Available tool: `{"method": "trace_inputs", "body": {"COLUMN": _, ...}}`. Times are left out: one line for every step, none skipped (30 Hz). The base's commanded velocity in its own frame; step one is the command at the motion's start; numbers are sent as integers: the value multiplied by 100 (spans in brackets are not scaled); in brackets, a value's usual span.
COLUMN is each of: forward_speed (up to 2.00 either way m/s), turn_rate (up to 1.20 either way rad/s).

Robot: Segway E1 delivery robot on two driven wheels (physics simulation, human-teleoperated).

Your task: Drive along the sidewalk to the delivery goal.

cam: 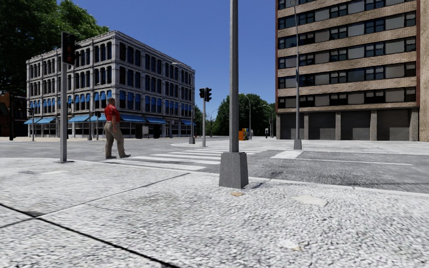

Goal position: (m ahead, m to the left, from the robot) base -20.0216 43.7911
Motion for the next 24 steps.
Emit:
{"method": "trace_inputs", "body": {"forward_speed": 0, "turn_rate": 0}}
{"method": "trace_inputs", "body": {"forward_speed": 0, "turn_rate": 0}}
{"method": "trace_inputs", "body": {"forward_speed": 0, "turn_rate": 0}}
{"method": "trace_inputs", "body": {"forward_speed": 0, "turn_rate": 0}}
{"method": "trace_inputs", "body": {"forward_speed": 0, "turn_rate": 0}}
{"method": "trace_inputs", "body": {"forward_speed": 0, "turn_rate": 0}}
{"method": "trace_inputs", "body": {"forward_speed": 0, "turn_rate": 0}}
{"method": "trace_inputs", "body": {"forward_speed": 0, "turn_rate": 0}}
{"method": "trace_inputs", "body": {"forward_speed": 0, "turn_rate": 0}}
{"method": "trace_inputs", "body": {"forward_speed": 0, "turn_rate": 0}}
{"method": "trace_inputs", "body": {"forward_speed": 0, "turn_rate": 0}}
{"method": "trace_inputs", "body": {"forward_speed": 0, "turn_rate": 0}}
{"method": "trace_inputs", "body": {"forward_speed": 0, "turn_rate": 0}}
{"method": "trace_inputs", "body": {"forward_speed": 0, "turn_rate": 0}}
{"method": "trace_inputs", "body": {"forward_speed": 0, "turn_rate": 0}}
{"method": "trace_inputs", "body": {"forward_speed": 0, "turn_rate": 0}}
{"method": "trace_inputs", "body": {"forward_speed": 0, "turn_rate": 0}}
{"method": "trace_inputs", "body": {"forward_speed": 0, "turn_rate": 0}}
{"method": "trace_inputs", "body": {"forward_speed": 0, "turn_rate": 0}}
{"method": "trace_inputs", "body": {"forward_speed": 0, "turn_rate": 0}}
{"method": "trace_inputs", "body": {"forward_speed": 0, "turn_rate": 0}}
{"method": "trace_inputs", "body": {"forward_speed": 0, "turn_rate": 0}}
{"method": "trace_inputs", "body": {"forward_speed": 0, "turn_rate": 0}}
{"method": "trace_inputs", "body": {"forward_speed": 0, "turn_rate": 0}}
